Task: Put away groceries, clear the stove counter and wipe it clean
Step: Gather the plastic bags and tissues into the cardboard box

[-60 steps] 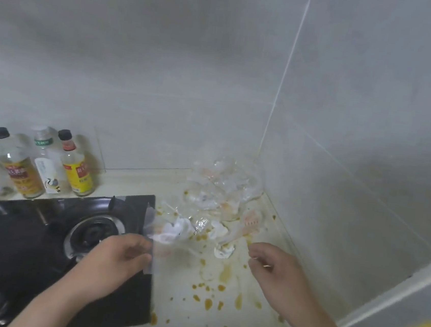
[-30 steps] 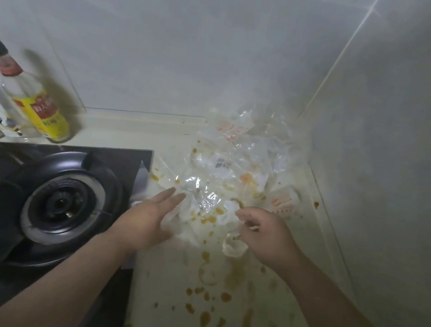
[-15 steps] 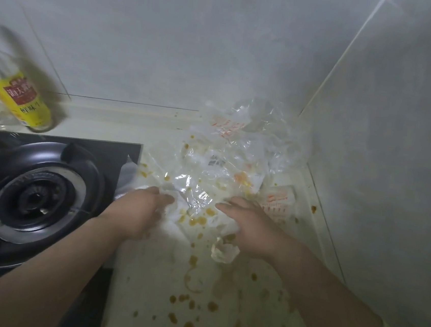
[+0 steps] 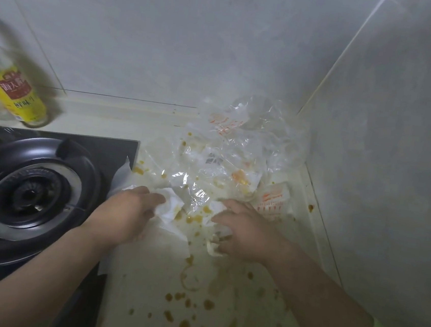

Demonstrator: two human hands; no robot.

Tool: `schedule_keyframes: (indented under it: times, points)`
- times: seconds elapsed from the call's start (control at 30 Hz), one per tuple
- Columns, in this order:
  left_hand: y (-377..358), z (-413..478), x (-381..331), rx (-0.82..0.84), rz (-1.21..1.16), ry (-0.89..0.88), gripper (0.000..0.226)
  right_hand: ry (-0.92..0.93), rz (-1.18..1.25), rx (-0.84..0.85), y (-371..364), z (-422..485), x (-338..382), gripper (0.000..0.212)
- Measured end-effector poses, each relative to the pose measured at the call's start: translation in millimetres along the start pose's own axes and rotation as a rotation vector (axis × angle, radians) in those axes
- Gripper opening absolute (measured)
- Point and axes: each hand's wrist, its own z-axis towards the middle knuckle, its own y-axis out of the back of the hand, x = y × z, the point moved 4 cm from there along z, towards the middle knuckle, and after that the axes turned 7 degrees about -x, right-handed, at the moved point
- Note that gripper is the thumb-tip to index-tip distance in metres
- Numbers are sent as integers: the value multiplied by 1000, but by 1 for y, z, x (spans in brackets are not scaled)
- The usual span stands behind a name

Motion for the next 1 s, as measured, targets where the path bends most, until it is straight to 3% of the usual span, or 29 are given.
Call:
schedule_keyframes:
  times: [0.1,0.23,0.33,0.43,0.5,0.73,0.8,0.93,1.0]
  points:
    - [2,-2,0,-19,-6,-7,27,35,-19,-42,-3,3,2,31]
    - [2,-5,3,-15,-25,-4,26,59,-29,-10,-5,1,8,21]
    - [3,-6,4,-14,-31,-11,28,45,23,40,-4,-2,11,24]
    - [3,-7,2,-8,-39,-22,28,39,-41,81,-10,0,8,52]
    - [2,-8,2,-19,-46,-35,30,61,-77,38,-15,2,5,59]
    - [0,-9,2,-17,-47,-36,29,123,15,-236,-21,0,-5,9]
    - [0,-9,2,-4,-42,-33,29,111,23,-256,-20,1,-4,15]
    - [0,-8,3,-3,-42,-31,28,67,32,-237,-19,-1,-5,56]
    - [1,-9,3,-3,-45,-31,29,119,23,-264,-22,-3,-3,50]
